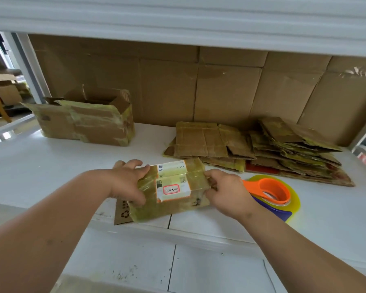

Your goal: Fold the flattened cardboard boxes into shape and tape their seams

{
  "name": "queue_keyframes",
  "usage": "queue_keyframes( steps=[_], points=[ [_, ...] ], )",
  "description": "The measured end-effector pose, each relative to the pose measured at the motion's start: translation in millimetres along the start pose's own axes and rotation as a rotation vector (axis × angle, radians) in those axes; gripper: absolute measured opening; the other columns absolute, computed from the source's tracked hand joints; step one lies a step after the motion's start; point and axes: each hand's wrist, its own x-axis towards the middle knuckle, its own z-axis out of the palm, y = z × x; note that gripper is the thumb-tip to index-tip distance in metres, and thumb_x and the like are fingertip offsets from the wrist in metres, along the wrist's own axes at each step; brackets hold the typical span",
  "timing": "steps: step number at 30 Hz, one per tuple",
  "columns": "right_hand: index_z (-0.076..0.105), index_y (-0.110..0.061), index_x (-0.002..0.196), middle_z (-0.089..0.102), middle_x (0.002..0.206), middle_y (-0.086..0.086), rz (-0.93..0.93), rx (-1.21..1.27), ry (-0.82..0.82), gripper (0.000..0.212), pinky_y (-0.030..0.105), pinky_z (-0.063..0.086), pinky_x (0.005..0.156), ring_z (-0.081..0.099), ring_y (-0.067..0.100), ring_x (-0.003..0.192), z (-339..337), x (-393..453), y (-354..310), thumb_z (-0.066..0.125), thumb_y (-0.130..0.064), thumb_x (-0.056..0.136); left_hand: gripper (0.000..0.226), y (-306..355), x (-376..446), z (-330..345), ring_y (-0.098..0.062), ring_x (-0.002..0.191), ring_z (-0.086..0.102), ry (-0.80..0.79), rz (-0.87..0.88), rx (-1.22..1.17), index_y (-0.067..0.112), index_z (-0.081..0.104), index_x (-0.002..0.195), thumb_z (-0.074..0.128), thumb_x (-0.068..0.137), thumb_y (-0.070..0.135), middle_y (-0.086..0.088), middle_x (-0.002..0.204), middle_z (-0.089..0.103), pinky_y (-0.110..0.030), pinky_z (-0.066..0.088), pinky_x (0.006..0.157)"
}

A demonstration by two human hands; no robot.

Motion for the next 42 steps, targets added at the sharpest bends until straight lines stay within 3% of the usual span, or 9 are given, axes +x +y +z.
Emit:
queue_keyframes(
  steps=[5, 9, 11, 14, 18, 27, 31, 35, 42],
  points=[
    [0.061, -0.018, 0.083, 0.060, 0.076, -0.009, 0.023, 0.266, 0.077, 0.014, 0.026, 0.046, 0.063, 0.055, 0.011, 0.069, -2.0, -0.4, 8.0, 0.056, -0.006, 0.087, 0.102, 5.0, 9.2, 0.4, -0.020, 0.145, 0.017, 0.031, 0.080, 0.029, 0.037, 0.003, 0.158, 0.059, 0.078, 0.007, 0.018, 0.162, -0.001, -0.030, 0.039, 0.110],
    [0.051, -0.031, 0.130, 0.041, 0.123, -0.010, 0.008, 0.132, -0.046, 0.052, 0.021, 0.041, 0.091, 0.043, 0.009, 0.113, -4.3, 3.1, 14.4, 0.060, -0.009, 0.083, 0.096, 2.8, 17.8, 1.9, -0.012, 0.146, 0.023, 0.076, 0.243, -0.071, 0.051, 0.011, 0.153, 0.046, 0.085, -0.008, 0.034, 0.157, -0.008, -0.012, 0.049, 0.082],
    [0.045, -0.033, 0.142, 0.038, 0.133, -0.011, -0.003, 0.148, -0.207, 0.068, 0.024, 0.039, 0.104, 0.040, 0.009, 0.125, -7.2, 1.1, 14.0, 0.059, -0.019, 0.077, 0.095, 2.2, 22.4, 4.8, -0.009, 0.148, 0.016, 0.135, 0.297, -0.072, 0.053, 0.015, 0.151, 0.045, 0.087, -0.010, 0.031, 0.158, -0.011, -0.012, 0.035, 0.100],
    [0.049, -0.042, 0.136, 0.045, 0.118, -0.017, -0.058, 0.036, -0.197, 0.068, 0.028, 0.036, 0.103, 0.046, 0.006, 0.114, -15.0, -2.4, 15.5, 0.061, -0.040, 0.069, 0.081, 4.2, 31.7, 13.5, -0.016, 0.143, 0.014, 0.385, 0.288, 0.090, 0.051, 0.014, 0.153, 0.054, 0.094, 0.012, 0.014, 0.161, 0.002, -0.027, 0.027, 0.114],
    [0.052, -0.043, 0.125, 0.049, 0.106, -0.017, -0.114, -0.086, -0.166, 0.059, 0.028, 0.039, 0.093, 0.050, 0.007, 0.100, -22.7, -8.0, 15.8, 0.072, -0.060, 0.071, 0.065, 18.1, 48.8, 26.9, -0.017, 0.118, 0.042, 0.603, 0.182, -0.071, 0.037, 0.033, 0.150, 0.063, 0.093, 0.027, 0.003, 0.127, 0.035, -0.031, 0.045, 0.097],
    [0.051, -0.036, 0.115, 0.056, 0.108, -0.013, -0.096, -0.361, -0.072, 0.069, 0.035, 0.024, 0.105, 0.051, 0.013, 0.102, -15.3, -12.3, 23.3, 0.047, -0.085, 0.066, 0.062, 57.7, 60.7, 32.6, -0.013, 0.124, 0.055, 0.066, 0.292, -1.023, 0.033, 0.029, 0.151, 0.059, 0.097, 0.038, 0.008, 0.142, 0.052, -0.037, 0.049, 0.105],
    [0.049, -0.036, 0.115, 0.057, 0.107, -0.013, -0.090, -0.410, -0.078, 0.079, 0.038, 0.023, 0.105, 0.052, 0.012, 0.104, -11.1, -9.5, 28.0, 0.033, -0.090, 0.059, 0.091, 65.5, 61.5, 40.0, -0.013, 0.132, 0.046, 0.047, 0.321, -0.886, 0.037, 0.000, 0.157, 0.065, 0.093, 0.039, 0.011, 0.147, 0.044, -0.036, 0.035, 0.115],
    [0.051, -0.034, 0.118, 0.054, 0.107, -0.012, -0.118, -0.358, -0.103, 0.084, 0.040, 0.021, 0.108, 0.050, 0.010, 0.107, -16.2, -12.0, 29.9, 0.025, -0.091, 0.062, 0.075, 64.9, 51.9, 44.3, -0.013, 0.132, 0.042, 0.518, 0.417, -0.546, 0.029, 0.029, 0.154, 0.066, 0.090, 0.042, 0.008, 0.146, 0.033, -0.031, 0.040, 0.106],
    [0.053, -0.032, 0.116, 0.055, 0.104, -0.008, -0.182, -0.496, -0.077, 0.071, 0.046, 0.020, 0.112, 0.054, 0.018, 0.109, -9.6, -12.6, 31.0, 0.017, -0.078, 0.076, 0.100, 61.3, 33.3, 49.3, -0.007, 0.146, 0.021, 0.319, 0.394, -0.169, 0.035, 0.020, 0.156, 0.059, 0.075, 0.078, 0.021, 0.162, 0.004, -0.033, 0.032, 0.116]
  ],
)
